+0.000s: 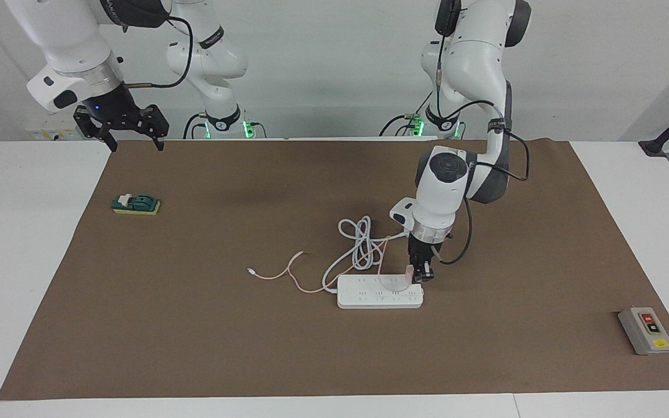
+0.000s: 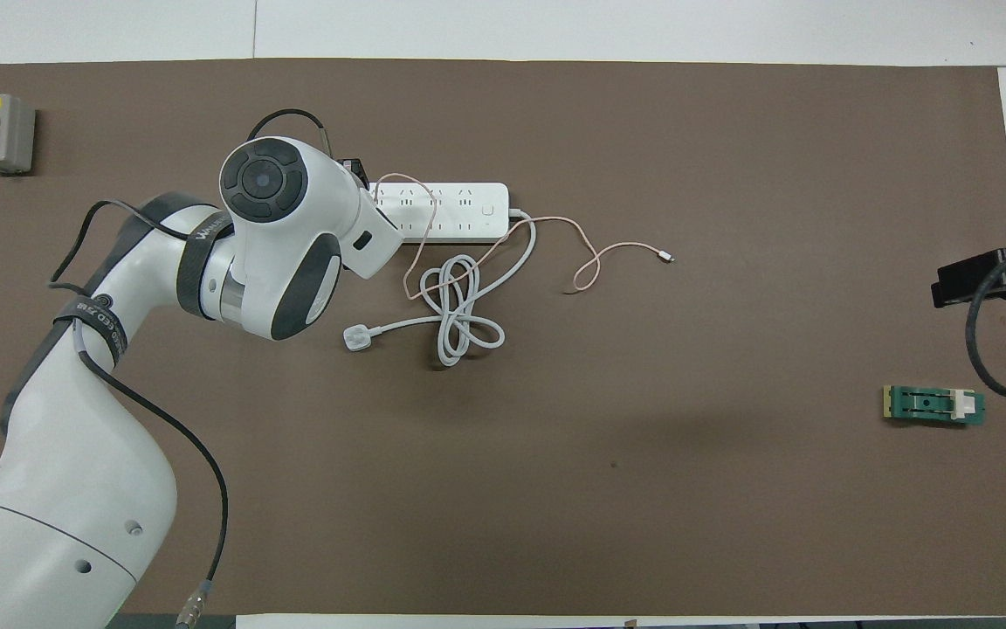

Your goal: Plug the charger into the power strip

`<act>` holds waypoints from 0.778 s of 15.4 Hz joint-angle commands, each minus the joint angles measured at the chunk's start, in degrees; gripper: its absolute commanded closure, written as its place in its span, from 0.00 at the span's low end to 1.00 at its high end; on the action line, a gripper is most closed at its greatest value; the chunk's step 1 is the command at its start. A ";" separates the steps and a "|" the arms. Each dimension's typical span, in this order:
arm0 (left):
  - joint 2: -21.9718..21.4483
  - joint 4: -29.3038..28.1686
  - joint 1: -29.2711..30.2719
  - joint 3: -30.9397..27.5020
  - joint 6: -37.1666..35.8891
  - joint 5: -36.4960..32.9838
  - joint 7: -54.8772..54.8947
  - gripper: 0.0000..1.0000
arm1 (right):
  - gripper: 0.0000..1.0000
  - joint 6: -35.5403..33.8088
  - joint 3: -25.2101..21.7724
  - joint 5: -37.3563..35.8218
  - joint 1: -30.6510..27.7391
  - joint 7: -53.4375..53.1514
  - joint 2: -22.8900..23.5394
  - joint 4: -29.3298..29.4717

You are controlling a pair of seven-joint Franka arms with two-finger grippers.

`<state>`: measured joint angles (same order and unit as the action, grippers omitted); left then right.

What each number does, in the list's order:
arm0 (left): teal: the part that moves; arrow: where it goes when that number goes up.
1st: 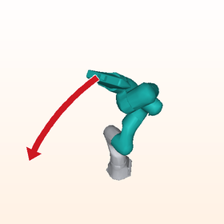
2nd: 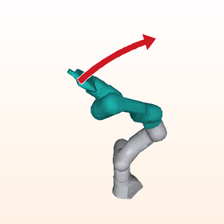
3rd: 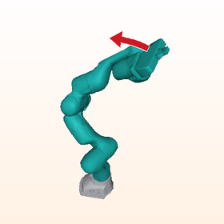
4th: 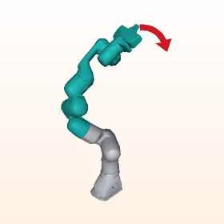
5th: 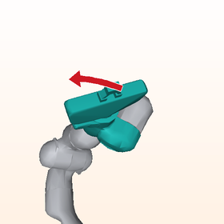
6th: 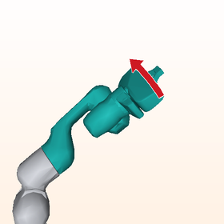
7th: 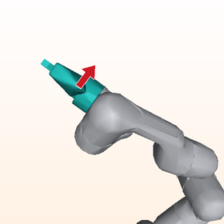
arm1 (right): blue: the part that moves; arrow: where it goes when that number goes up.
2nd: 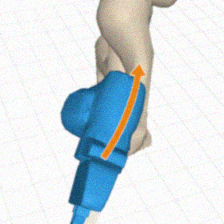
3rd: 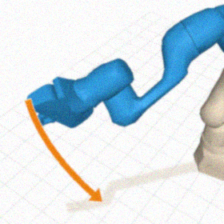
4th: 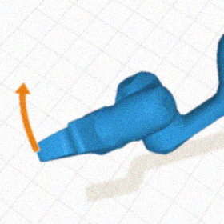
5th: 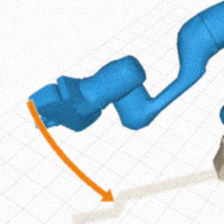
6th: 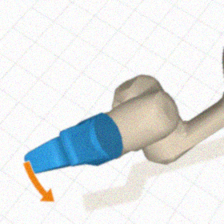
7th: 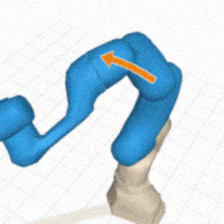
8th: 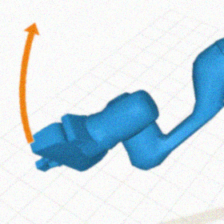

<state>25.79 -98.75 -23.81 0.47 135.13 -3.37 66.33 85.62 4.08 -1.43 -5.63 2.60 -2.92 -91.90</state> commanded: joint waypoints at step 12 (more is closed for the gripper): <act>0.22 -2.25 -0.36 0.06 1.20 -0.50 -1.73 0.88 | 0.00 0.78 0.49 0.91 -0.61 -1.11 -0.60 -0.47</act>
<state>25.72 -99.88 -23.84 0.80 136.49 -3.35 65.28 85.62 4.11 -1.43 -5.61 2.60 -2.92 -91.90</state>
